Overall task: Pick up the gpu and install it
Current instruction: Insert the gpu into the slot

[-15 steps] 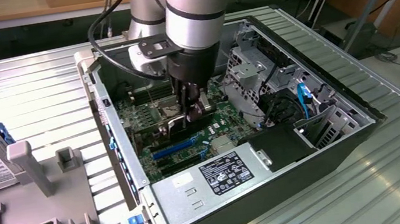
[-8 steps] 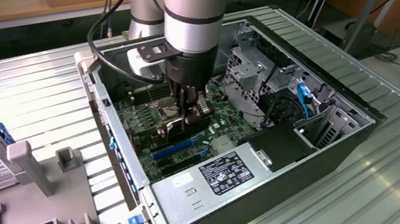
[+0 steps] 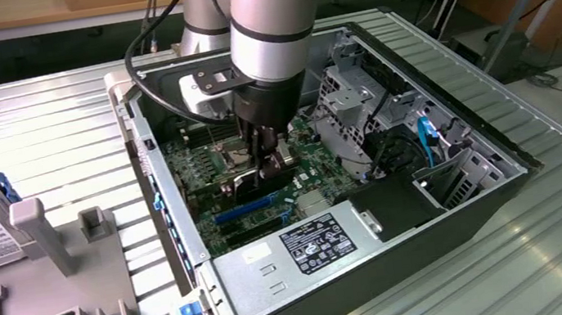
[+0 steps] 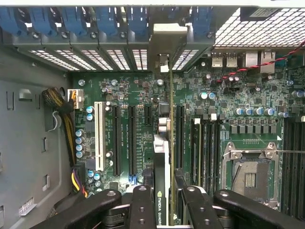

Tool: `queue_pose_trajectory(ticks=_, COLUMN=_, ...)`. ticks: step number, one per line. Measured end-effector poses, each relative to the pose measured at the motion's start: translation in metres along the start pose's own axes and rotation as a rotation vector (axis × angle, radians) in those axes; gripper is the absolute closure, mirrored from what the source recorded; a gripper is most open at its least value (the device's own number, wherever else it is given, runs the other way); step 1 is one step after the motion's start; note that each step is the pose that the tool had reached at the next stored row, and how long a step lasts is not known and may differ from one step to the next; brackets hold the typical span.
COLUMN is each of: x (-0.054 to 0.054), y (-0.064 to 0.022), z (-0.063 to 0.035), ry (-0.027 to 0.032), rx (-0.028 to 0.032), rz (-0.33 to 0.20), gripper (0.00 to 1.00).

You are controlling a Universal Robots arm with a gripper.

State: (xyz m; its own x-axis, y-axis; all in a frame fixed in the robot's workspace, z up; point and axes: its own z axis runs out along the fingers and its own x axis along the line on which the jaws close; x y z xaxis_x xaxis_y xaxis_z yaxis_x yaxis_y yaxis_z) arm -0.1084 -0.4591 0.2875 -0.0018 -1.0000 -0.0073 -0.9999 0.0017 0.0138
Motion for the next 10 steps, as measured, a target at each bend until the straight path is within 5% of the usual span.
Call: queue_pose_trajectory(ticks=10, x=0.0, y=0.0037, z=0.0114, ry=-0.0006, rx=0.0006, rz=0.044, gripper=0.73)
